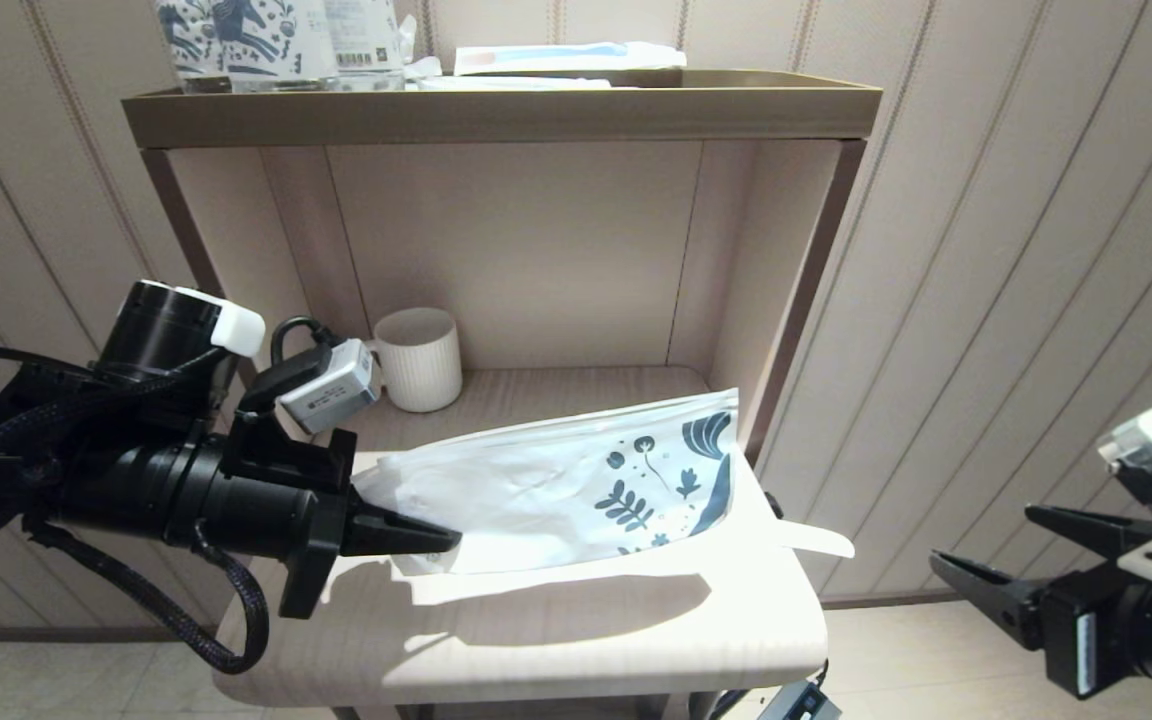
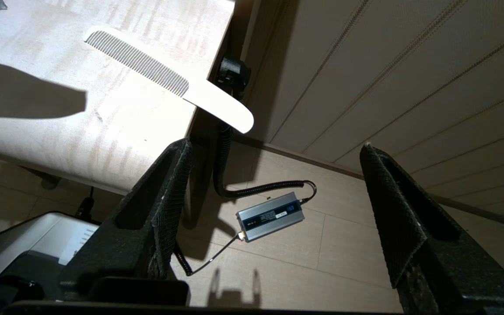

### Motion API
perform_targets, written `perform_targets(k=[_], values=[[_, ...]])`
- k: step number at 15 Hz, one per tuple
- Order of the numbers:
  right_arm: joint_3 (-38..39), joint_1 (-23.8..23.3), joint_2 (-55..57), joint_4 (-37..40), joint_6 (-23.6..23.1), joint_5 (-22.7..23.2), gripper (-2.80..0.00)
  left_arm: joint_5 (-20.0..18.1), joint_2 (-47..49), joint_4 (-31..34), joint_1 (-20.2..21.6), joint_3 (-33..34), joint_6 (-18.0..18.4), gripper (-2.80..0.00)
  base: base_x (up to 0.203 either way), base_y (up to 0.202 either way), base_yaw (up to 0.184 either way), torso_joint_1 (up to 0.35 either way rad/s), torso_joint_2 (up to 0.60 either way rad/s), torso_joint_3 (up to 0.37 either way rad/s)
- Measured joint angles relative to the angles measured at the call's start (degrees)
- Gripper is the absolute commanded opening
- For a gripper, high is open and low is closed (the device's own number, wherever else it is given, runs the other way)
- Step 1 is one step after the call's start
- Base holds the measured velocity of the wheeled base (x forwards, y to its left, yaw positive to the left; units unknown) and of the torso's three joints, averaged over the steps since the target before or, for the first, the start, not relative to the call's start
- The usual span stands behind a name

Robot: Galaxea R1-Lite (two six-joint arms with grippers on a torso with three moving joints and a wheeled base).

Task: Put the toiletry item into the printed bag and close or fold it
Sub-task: Pick up the comb

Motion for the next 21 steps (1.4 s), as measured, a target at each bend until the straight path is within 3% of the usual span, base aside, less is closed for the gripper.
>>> perform_targets(k=[11,18,21], values=[[0.87,-0.39,-0.94,3.80,-3.04,0.59,0.00,0.03,-0.04,-0.05,-0.13,-0.02,0.04,-2.80,0.000,0.000,0.000,0.000,0.00,0.000],[5.16,-1.11,2.84,3.27,-17.26,-0.09,0.00,0.99,-0.05,-0.07,-0.11,0.00,0.04,-2.80,0.000,0.000,0.000,0.000,0.00,0.000],[5.45,-1.16,7.79,-0.30,-19.70,-0.81,0.00,1.06,0.20,-0.40,-0.09,-0.06,0.02,-2.80,0.000,0.000,0.000,0.000,0.00,0.000]])
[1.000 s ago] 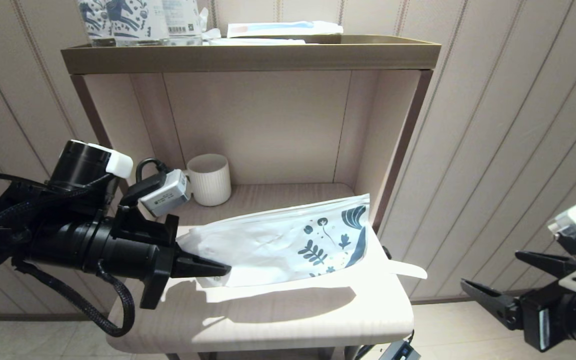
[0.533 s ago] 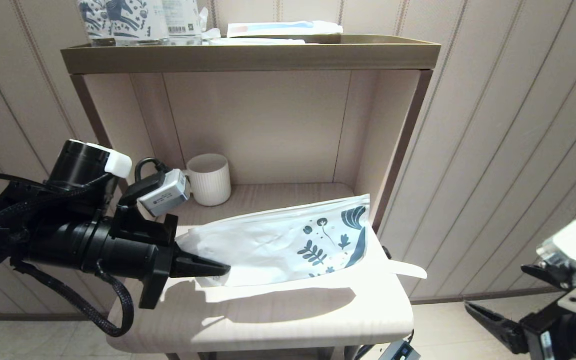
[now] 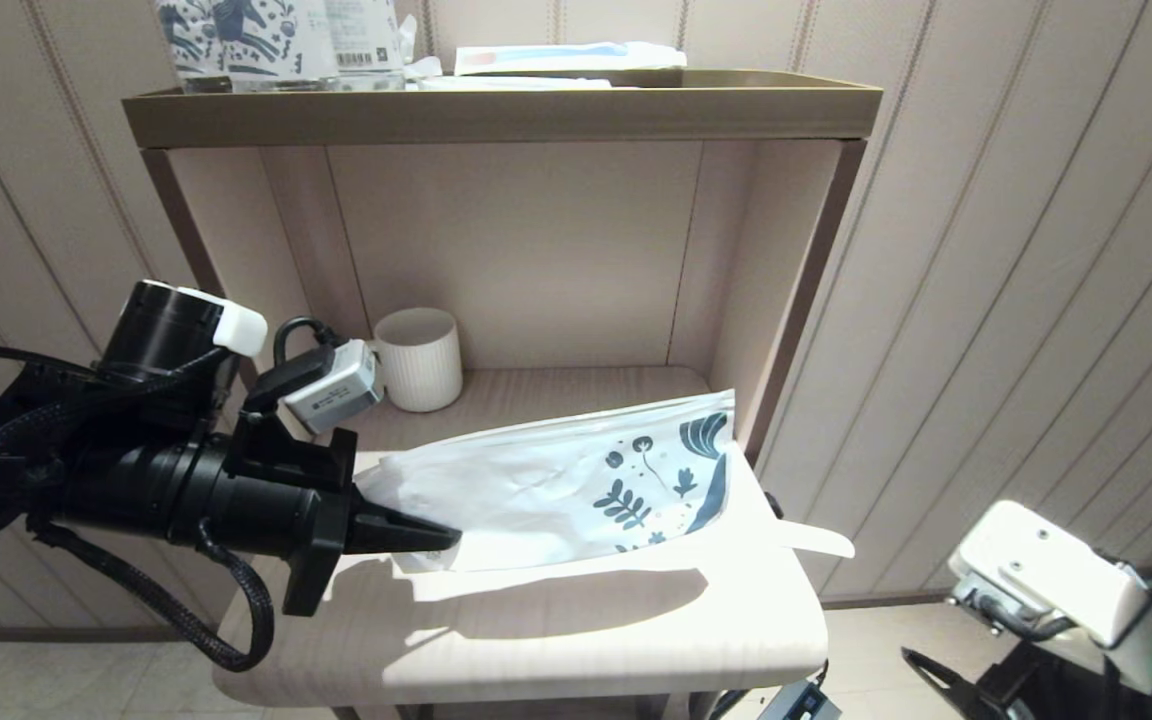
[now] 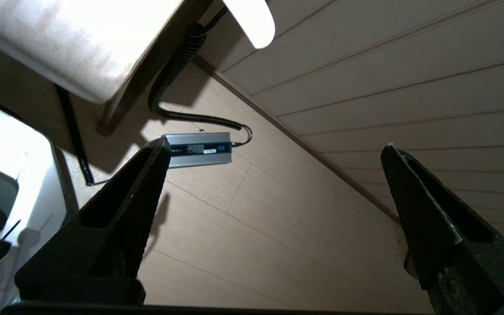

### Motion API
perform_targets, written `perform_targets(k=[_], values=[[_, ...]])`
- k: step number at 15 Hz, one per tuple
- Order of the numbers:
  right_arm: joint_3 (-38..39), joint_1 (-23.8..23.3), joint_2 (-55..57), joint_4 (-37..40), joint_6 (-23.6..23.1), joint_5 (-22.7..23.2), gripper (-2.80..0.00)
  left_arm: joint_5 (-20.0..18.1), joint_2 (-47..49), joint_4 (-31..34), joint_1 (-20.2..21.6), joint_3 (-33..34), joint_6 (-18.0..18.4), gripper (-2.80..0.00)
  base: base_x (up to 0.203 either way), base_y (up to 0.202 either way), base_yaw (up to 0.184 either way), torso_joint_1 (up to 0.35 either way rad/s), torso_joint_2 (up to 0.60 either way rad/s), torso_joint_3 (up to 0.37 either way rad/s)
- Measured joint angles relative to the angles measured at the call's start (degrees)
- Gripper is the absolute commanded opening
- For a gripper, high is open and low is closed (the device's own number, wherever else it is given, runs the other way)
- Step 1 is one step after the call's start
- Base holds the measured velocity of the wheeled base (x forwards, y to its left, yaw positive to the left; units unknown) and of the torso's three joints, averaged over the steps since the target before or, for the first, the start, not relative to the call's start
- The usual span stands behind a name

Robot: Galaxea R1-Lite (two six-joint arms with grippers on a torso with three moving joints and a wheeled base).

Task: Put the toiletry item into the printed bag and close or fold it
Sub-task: Pick up the comb

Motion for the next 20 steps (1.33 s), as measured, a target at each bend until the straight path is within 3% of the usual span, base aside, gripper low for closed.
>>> perform_targets(k=[8,14,20], values=[[0.16,0.67,13.27,-16.04,-2.64,-5.10,0.00,1.14,1.42,-1.97,0.00,0.06,0.00,-2.80,0.000,0.000,0.000,0.000,0.00,0.000],[0.35,1.49,14.49,-14.93,-4.67,-6.04,0.00,1.19,1.49,-1.97,0.00,0.44,0.00,-2.80,0.000,0.000,0.000,0.000,0.00,0.000],[-0.49,1.68,8.81,-3.47,-10.59,-6.03,0.00,1.14,1.49,-2.19,0.00,0.80,0.61,-2.80,0.000,0.000,0.000,0.000,0.00,0.000]])
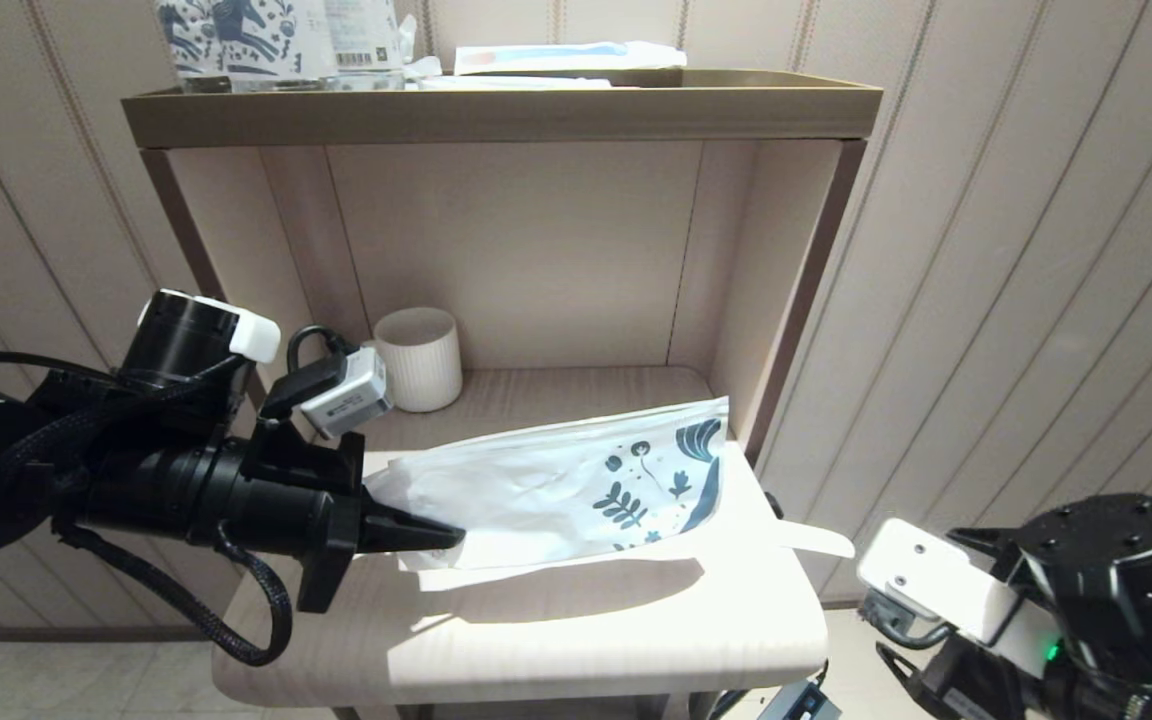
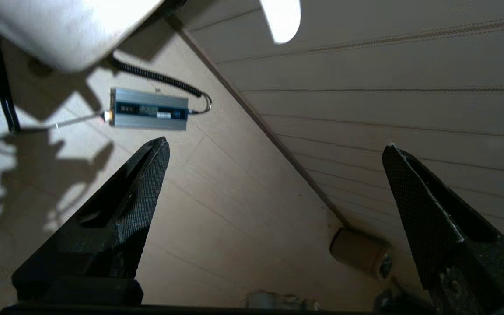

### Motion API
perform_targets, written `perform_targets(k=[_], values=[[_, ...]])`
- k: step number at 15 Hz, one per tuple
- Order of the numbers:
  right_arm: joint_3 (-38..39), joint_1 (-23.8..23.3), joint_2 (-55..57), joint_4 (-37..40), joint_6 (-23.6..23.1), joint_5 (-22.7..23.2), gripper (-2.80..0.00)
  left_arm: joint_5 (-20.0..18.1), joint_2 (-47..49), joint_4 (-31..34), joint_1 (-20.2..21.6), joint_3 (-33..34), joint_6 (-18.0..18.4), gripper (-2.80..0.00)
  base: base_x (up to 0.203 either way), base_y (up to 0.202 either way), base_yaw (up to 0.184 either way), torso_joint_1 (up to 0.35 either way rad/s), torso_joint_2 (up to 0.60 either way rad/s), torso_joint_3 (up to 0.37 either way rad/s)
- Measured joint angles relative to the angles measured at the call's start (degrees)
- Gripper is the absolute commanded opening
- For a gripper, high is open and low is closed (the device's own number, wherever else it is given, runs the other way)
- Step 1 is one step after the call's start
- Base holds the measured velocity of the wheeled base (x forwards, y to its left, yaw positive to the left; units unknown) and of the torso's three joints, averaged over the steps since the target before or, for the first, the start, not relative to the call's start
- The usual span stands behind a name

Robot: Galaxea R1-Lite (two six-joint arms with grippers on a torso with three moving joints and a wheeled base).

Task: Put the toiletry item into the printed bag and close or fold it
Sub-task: Pick up the comb

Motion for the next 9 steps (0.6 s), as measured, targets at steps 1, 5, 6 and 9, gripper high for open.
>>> perform_targets(k=[1,5,6,9], values=[[-0.26,0.10,-0.51,2.15,-1.02,0.00,0.00,0.00,0.00,0.00,-0.02,0.06,0.04,-2.80,0.000,0.000,0.000,0.000,0.00,0.000],[-1.53,1.71,-0.31,3.77,-1.62,-0.02,0.00,-0.02,0.05,-0.09,-0.02,0.11,0.04,-2.80,0.000,0.000,0.000,0.000,0.00,0.000],[-1.81,1.90,0.32,3.72,-1.65,-0.04,0.00,-0.02,0.09,-0.10,-0.02,0.09,0.00,-2.80,0.000,0.000,0.000,0.000,0.00,0.000],[-2.83,1.95,2.76,3.58,-1.80,-1.91,0.00,-0.02,0.09,-0.17,0.00,0.06,0.02,-2.80,0.000,0.000,0.000,0.000,0.00,0.000]])
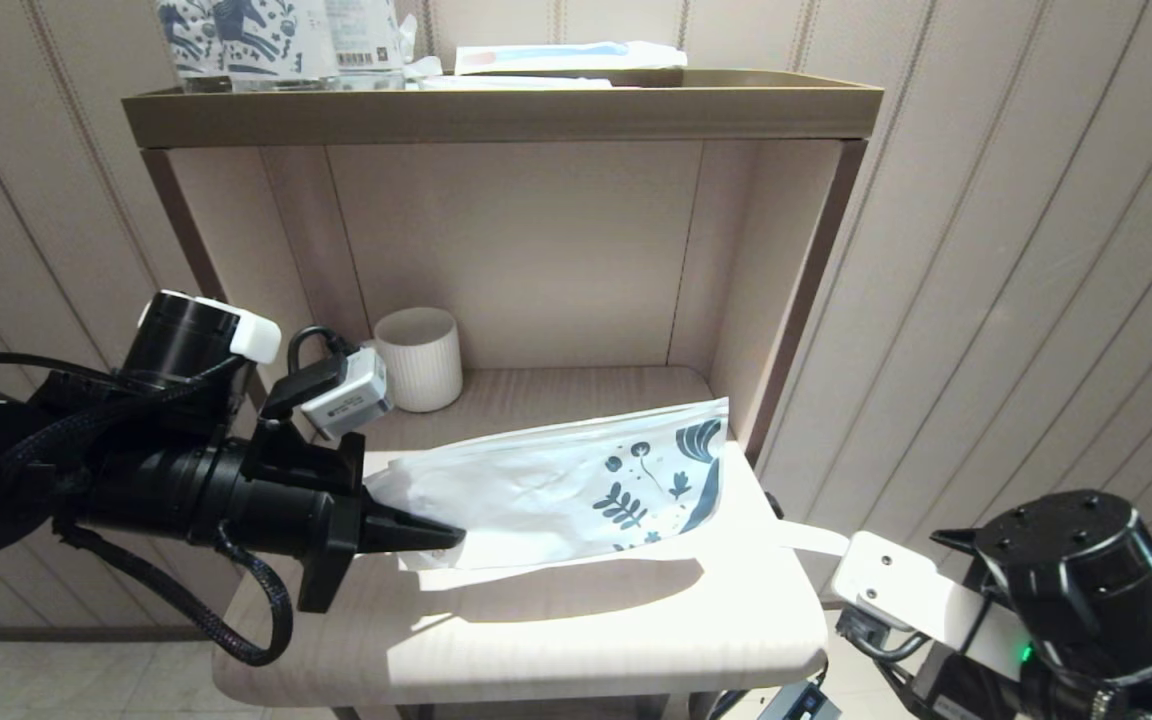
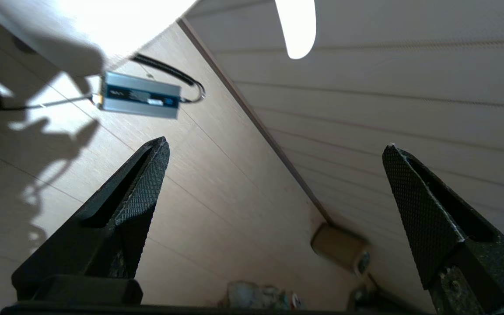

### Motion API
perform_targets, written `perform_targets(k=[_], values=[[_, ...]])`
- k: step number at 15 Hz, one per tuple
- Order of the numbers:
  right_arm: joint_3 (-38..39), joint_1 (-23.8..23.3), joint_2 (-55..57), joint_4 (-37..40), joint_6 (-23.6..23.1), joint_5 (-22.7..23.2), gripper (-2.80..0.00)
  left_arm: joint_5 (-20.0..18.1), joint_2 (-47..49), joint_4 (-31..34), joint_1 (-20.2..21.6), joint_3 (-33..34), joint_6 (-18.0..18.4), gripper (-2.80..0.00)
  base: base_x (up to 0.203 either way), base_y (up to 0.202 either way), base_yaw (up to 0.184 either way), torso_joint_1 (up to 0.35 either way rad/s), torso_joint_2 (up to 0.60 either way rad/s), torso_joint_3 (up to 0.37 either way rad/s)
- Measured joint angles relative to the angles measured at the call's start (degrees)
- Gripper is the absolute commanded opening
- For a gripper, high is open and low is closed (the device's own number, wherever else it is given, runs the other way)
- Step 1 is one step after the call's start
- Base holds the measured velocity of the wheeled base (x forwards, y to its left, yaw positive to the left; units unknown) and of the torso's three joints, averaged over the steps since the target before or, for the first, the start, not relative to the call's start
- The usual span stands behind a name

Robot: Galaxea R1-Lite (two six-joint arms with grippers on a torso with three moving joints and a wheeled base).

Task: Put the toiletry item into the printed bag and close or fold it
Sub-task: Pick up the comb

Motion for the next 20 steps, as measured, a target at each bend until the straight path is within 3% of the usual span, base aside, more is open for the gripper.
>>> perform_targets(k=[2,11,17,20], values=[[0.15,0.32,1.11,-0.07,-0.33,-3.14,0.00,-0.02,0.00,-0.02,0.00,0.07,0.00,-2.80,0.000,0.000,0.000,0.000,0.00,0.000],[-1.43,0.52,5.13,-2.19,-0.49,-3.56,0.00,0.02,0.35,-0.08,0.00,0.07,0.05,-2.80,0.000,0.000,0.000,0.000,0.00,0.000],[3.05,-0.90,5.03,-19.37,-0.37,-3.51,0.00,0.02,0.66,-0.13,0.00,0.00,0.03,-2.80,0.000,0.000,0.000,0.000,0.00,0.000],[5.60,-1.73,2.50,-26.92,2.02,-3.24,0.00,0.02,0.94,-0.11,0.00,-0.08,-0.02,-2.80,0.000,0.000,0.000,0.000,0.00,0.000]])
